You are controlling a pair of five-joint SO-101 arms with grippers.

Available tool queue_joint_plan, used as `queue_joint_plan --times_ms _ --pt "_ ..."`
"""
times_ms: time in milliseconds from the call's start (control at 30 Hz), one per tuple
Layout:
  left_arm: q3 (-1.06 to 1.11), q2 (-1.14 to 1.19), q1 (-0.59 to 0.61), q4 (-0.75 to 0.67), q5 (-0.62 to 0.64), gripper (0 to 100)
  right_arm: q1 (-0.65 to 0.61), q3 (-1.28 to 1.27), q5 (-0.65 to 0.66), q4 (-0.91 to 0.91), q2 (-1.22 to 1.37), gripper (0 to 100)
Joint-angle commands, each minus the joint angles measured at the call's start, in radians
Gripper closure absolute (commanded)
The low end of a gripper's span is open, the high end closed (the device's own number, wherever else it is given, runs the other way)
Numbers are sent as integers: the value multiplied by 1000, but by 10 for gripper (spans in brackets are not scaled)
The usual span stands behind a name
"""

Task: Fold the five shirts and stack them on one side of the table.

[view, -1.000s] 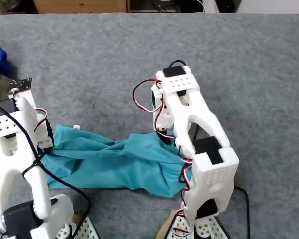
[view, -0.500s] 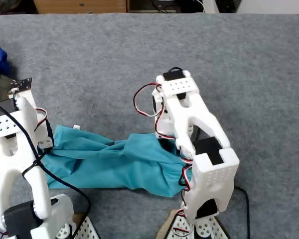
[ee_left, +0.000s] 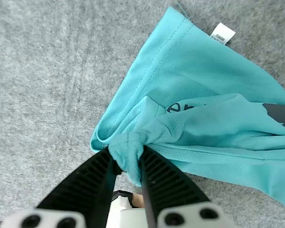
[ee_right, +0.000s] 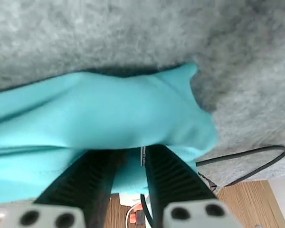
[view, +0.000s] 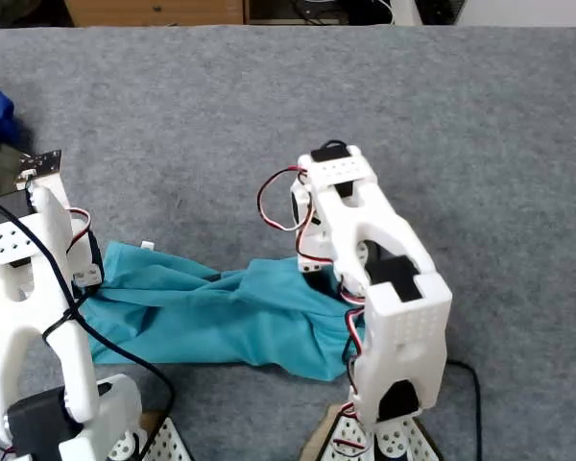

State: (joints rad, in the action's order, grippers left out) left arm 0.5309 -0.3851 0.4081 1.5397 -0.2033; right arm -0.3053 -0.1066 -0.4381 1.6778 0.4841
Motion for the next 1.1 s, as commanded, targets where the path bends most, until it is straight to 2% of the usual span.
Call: queue_joint_plan --times_ms 0,133,300,767,900,1067 --pt "-11 -30 14 0 -8 981 -10 12 11 -18 10 926" --pt "-5 -30 14 0 -8 981 -13 45 11 -18 27 918" --pt "-5 -30 14 0 -8 981 -13 64 11 -18 28 848" --pt "-8 -30 14 0 -8 981 -4 67 5 -63 21 963" --pt "-3 -30 14 0 -8 981 50 131 5 -8 21 968" --pt "-6 -30 14 0 -8 981 153 354 6 94 21 968"
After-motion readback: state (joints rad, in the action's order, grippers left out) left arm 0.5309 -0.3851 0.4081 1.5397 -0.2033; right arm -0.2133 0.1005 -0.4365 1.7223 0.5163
